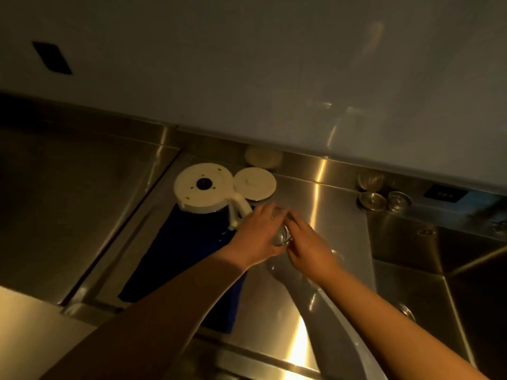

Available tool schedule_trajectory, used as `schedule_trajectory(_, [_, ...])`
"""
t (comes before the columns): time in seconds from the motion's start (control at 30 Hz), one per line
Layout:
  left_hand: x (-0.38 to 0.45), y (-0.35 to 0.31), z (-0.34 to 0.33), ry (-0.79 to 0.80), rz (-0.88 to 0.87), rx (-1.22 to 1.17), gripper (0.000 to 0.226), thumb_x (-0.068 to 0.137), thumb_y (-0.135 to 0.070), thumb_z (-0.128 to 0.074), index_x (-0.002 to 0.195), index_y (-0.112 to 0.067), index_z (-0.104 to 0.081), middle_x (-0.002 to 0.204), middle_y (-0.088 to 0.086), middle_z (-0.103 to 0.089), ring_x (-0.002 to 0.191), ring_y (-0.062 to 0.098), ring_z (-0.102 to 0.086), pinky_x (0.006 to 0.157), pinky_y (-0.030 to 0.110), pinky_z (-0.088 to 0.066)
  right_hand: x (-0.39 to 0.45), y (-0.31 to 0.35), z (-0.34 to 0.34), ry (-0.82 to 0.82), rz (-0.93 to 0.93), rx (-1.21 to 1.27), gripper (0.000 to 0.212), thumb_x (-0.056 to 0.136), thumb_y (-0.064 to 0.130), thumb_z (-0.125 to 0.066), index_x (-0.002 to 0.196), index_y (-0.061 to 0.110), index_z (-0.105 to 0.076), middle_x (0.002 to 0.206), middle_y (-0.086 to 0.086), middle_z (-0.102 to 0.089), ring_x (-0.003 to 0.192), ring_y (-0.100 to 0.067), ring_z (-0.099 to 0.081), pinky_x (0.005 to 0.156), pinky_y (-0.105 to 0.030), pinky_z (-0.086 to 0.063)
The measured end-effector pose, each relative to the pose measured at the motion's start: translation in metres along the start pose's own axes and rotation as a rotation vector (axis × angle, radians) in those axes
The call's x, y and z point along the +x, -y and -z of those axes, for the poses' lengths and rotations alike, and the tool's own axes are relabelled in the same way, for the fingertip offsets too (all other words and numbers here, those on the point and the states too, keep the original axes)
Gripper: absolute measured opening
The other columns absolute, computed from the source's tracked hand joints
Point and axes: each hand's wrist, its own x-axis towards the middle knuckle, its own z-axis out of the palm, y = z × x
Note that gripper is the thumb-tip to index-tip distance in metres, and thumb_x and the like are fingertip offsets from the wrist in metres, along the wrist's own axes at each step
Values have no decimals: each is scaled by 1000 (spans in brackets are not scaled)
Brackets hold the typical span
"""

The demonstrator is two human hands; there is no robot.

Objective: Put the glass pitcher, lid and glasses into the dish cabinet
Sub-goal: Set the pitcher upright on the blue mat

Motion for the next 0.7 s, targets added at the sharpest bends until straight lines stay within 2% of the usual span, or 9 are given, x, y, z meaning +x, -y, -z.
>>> schedule_trajectory(0.13, [-44, 35, 10, 16, 18, 4, 80, 82, -39, -68, 147, -20, -25, 145, 4, -29, 135, 22, -25, 106, 34, -34, 1, 46, -39, 13, 21, 46, 62, 82, 10, -56, 142, 12, -37, 148, -9, -33, 117, -25, -52, 84, -36, -53])
schedule_trajectory(0.27, [-78, 68, 18, 57, 12, 0, 80, 79, -38, -70, 144, -18, -29, 144, 5, -31, 133, 23, -26, 103, 39, -40, 6, 83, -71, -1, 66, 62, 56, 81, 5, -59, 135, 9, -45, 147, -9, -34, 113, -22, -53, 81, -29, -52])
schedule_trajectory(0.37, [-97, 87, 22, 84, 4, 22, 83, 79, -37, -70, 146, -15, -27, 143, 7, -32, 132, 24, -27, 101, 37, -41, 5, 101, -94, 5, 81, 1, 45, 85, 9, -60, 128, 5, -50, 150, -12, -28, 118, -24, -51, 78, -29, -53])
schedule_trajectory(0.5, [-115, 105, 24, 140, 9, 41, 90, 81, -38, -69, 150, -12, -16, 148, 8, -26, 135, 25, -22, 105, 36, -37, 0, 116, -115, 20, 81, -62, 34, 88, 15, -59, 121, 5, -54, 153, -15, -22, 131, -27, -41, 87, -29, -51])
schedule_trajectory(0.6, [-125, 112, 21, 176, 18, 24, 93, 81, -39, -68, 150, -12, -12, 150, 7, -23, 138, 23, -19, 107, 35, -35, -7, 125, -126, 25, 63, -99, 33, 89, 17, -58, 120, 8, -54, 154, -13, -20, 132, -25, -40, 90, -24, -48])
schedule_trajectory(0.7, [-129, 114, 18, 204, -1, 15, 96, 80, -39, -69, 151, -11, -10, 150, 7, -24, 137, 23, -20, 107, 35, -35, -12, 128, -130, 30, 49, -116, 27, 90, 19, -57, 115, 10, -56, 154, -12, -21, 128, -23, -44, 85, -25, -51])
